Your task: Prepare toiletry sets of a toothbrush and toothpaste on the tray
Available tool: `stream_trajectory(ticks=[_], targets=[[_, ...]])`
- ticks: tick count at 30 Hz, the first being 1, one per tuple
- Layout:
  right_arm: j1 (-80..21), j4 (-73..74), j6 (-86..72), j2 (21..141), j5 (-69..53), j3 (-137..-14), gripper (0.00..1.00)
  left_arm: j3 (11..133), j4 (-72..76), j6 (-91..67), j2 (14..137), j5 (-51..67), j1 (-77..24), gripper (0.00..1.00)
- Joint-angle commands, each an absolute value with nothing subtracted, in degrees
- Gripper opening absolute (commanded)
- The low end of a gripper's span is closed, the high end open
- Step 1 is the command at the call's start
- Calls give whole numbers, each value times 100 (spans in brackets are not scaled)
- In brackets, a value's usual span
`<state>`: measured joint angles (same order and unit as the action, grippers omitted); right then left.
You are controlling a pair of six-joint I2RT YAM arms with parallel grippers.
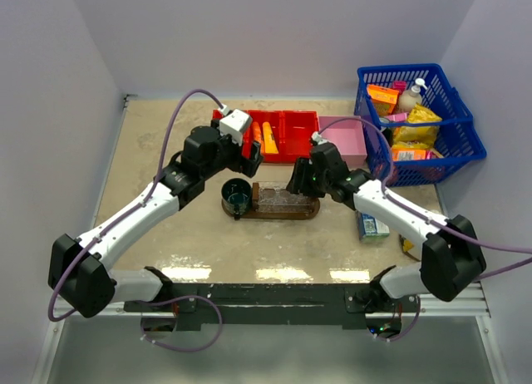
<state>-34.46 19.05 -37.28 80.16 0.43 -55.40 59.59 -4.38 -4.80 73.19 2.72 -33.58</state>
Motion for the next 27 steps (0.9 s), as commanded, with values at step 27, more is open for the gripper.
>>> stream_trajectory(ticks=[27], targets=[[-3524,2382,-2620,7031,940,-7136,68,5766,53,-150,6873,-588,-2909,100]])
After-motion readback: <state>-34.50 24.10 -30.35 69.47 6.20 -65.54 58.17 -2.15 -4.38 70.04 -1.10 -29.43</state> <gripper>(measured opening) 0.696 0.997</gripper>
